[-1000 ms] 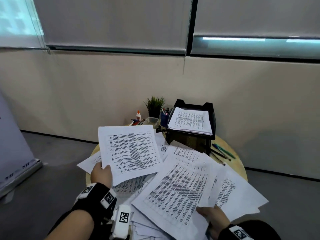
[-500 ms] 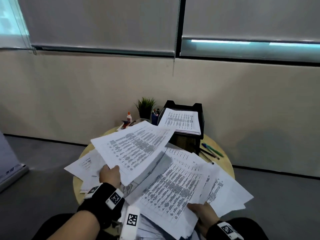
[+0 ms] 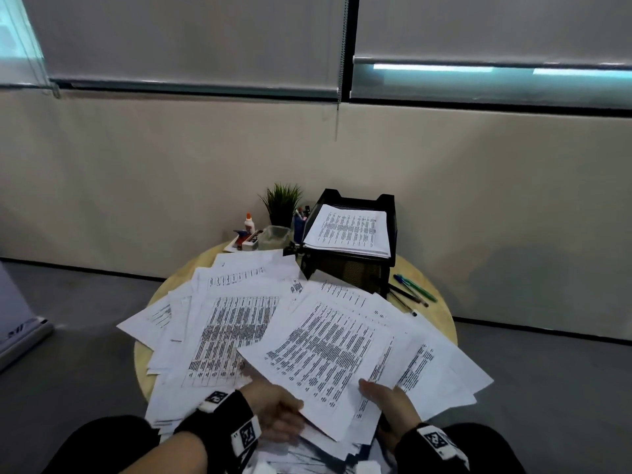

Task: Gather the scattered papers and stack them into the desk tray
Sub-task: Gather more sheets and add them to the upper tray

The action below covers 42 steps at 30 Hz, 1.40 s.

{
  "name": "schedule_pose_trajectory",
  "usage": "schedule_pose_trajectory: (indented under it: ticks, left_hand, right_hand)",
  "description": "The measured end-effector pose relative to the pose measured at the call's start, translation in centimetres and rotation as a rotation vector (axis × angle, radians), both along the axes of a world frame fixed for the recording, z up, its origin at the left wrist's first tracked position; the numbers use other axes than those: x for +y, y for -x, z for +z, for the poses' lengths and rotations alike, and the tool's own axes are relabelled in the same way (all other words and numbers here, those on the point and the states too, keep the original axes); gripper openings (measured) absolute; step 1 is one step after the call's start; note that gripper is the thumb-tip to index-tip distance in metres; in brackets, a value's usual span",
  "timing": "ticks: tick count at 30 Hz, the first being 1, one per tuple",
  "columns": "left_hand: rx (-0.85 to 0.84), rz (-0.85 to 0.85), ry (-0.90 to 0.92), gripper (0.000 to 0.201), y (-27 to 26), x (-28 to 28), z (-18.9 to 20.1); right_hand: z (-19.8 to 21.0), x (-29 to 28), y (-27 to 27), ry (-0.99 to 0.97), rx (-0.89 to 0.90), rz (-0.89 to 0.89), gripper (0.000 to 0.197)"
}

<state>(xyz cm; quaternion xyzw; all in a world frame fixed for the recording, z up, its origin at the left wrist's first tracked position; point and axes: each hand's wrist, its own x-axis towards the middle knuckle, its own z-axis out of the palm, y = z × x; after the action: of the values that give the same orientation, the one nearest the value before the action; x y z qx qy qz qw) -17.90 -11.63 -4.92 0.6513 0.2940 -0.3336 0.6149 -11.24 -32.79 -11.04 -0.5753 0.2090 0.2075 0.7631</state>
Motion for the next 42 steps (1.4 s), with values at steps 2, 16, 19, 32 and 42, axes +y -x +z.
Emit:
schedule_pose_trajectory:
  ticks: [2, 16, 19, 32, 42]
  left_hand:
    - [0.012, -0.184, -0.050, 0.030, -0.4, 0.6, 0.6]
    - [-0.323, -0.326, -0.856, 0.023, -4.0, 4.2, -2.8]
    - [-0.351, -0.320, -0.758, 0.017, -4.2, 4.4, -3.4]
    - [-0.513, 0.233, 0.121, 0.013, -4.1, 6.6, 1.9]
    - [-1.010, 0.393, 0.072, 0.030, -4.8, 6.7, 11.1]
  right_hand:
    - [0.0, 0.2, 0.3, 0.018, -0.017, 0.010, 0.055]
    - [-0.1, -0.9, -0.3, 0.209, -0.139, 0.023, 0.011]
    - [-0.9, -0.9, -0.3, 0.316, -0.195, 0.078, 0.017]
    - [4.5, -0.8, 0.5, 0.000, -0.438, 0.172, 0.051]
    - [13.4, 2.4, -3.1, 0.021, -0.663, 0.093, 0.022]
